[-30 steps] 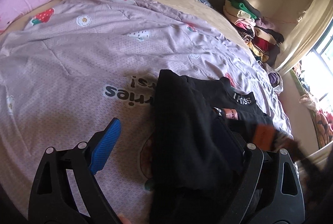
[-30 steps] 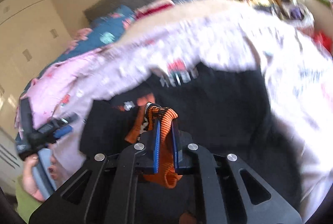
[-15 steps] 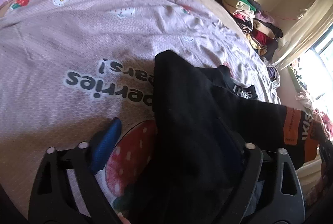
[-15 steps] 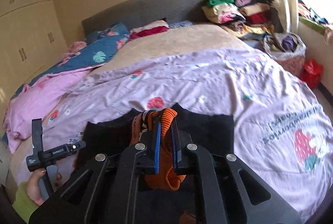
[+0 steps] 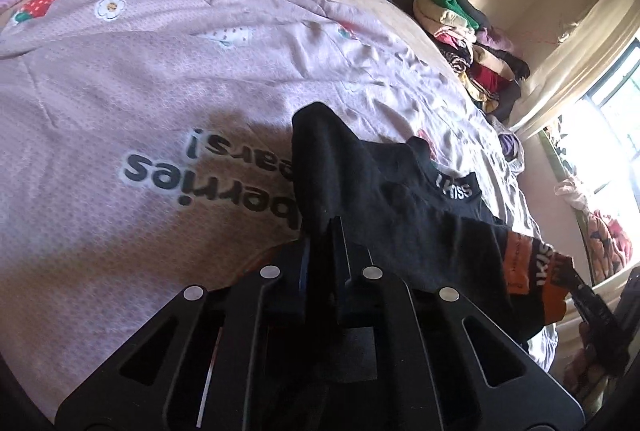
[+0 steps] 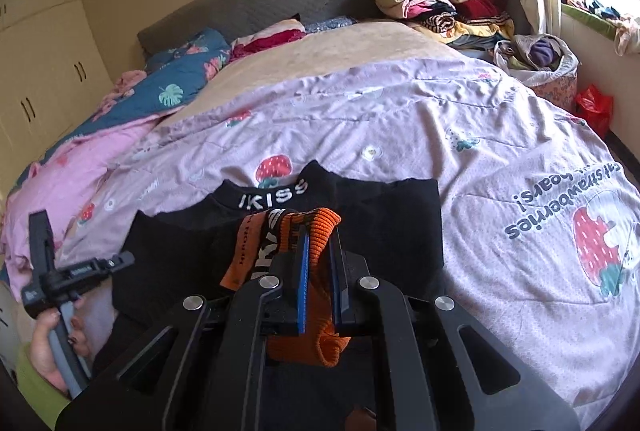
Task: Fold small clothes
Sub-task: 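Grasp the folded cuff with the right tool while the left tool grips the sweatshirt side, then lay the orange cuff flat and open both tools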
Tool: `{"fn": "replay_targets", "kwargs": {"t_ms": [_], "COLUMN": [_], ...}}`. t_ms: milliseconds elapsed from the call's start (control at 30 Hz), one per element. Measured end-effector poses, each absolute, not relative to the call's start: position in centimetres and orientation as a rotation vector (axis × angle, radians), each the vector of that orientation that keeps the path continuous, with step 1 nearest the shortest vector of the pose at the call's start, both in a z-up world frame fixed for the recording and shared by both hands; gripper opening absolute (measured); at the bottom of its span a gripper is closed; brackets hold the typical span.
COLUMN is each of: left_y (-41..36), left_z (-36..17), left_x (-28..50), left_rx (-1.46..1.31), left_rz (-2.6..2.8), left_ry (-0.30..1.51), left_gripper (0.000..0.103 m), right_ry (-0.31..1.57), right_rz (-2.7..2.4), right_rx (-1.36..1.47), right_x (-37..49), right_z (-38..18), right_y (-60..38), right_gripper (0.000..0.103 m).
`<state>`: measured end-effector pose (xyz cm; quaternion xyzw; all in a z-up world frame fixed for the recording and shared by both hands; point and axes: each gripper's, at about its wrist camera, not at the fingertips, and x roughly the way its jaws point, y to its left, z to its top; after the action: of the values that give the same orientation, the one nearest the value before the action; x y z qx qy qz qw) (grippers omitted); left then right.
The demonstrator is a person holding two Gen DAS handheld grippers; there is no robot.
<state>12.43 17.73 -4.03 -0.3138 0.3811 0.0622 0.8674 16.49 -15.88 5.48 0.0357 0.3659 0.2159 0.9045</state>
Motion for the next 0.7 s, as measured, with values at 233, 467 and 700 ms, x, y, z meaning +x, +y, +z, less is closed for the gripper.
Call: {"fn": "replay_targets", "kwargs": {"t_ms": [233,467,700], "left_y": [17.5,17.5,17.3], "left_z": [-4.3,-4.4,-2.5], "left_x": [12.6,12.5,11.5], "left_rx": [-0.642,-0.641,-0.589], "left_rz": [0.133,0.135,0.163], "left_ry": [0.809,0.811,0.770], "left_gripper": [0.003,0.005,0.011], "right_ry": [0.819,0.830,0.840], "right_rz": [0.404,0.346,0.364], "right_rx": [0.070,0.116,0.145], "right_x": [17.9,18.1,17.2], "right_z": [3.1,2.9,3.1], "right_y": [-16.6,-18.2,-18.7], "right_gripper": [0.008,0.017,0.033]}}
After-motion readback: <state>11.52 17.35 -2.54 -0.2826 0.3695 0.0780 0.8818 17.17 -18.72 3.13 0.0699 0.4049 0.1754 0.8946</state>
